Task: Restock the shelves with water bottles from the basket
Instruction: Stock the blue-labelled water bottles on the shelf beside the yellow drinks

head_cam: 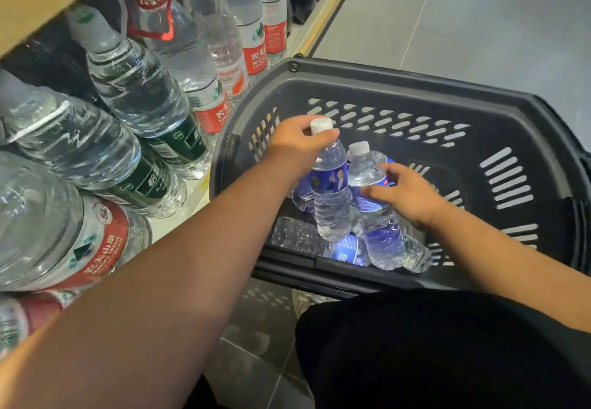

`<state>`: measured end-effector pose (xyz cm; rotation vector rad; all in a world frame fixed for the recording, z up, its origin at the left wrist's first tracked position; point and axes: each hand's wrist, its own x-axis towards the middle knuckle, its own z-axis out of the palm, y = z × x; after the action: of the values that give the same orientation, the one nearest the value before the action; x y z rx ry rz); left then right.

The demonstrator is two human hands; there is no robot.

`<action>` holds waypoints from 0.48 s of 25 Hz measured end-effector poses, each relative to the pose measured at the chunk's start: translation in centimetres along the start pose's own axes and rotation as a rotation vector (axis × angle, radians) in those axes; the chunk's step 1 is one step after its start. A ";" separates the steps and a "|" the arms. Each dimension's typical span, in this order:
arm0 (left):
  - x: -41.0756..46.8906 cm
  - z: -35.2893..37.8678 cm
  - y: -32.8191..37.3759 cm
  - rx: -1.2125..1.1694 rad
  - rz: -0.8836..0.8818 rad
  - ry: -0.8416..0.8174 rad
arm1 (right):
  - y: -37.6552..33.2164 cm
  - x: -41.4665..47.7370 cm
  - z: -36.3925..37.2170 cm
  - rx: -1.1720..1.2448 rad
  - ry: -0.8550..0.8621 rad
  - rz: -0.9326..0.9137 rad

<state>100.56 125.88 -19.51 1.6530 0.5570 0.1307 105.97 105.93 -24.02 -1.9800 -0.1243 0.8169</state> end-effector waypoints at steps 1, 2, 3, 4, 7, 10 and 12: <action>0.1 0.5 -0.1 -0.025 -0.038 -0.009 | 0.7 0.4 -0.1 0.014 -0.014 0.034; 0.3 1.0 -0.3 -0.035 -0.096 -0.036 | 1.6 0.9 -0.3 0.045 -0.019 0.058; 0.3 1.4 -0.5 -0.027 -0.157 -0.084 | 2.2 1.3 -0.5 0.103 -0.017 0.069; 0.3 1.7 -1.1 -0.002 -0.202 -0.143 | 2.0 1.2 -0.3 0.177 -0.013 0.069; 0.3 2.0 -2.7 0.087 -0.239 -0.313 | 0.8 0.5 0.1 0.343 0.010 0.102; 0.4 2.4 -3.2 0.181 -0.217 -0.375 | 0.4 0.4 0.0 0.494 0.012 0.117; 0.4 2.4 -3.1 0.192 -0.185 -0.368 | -0.4 0.2 0.0 0.574 0.039 0.095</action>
<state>100.99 124.06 -23.00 1.7480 0.4463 -0.3666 106.23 106.23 -23.82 -1.4643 0.2095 0.7697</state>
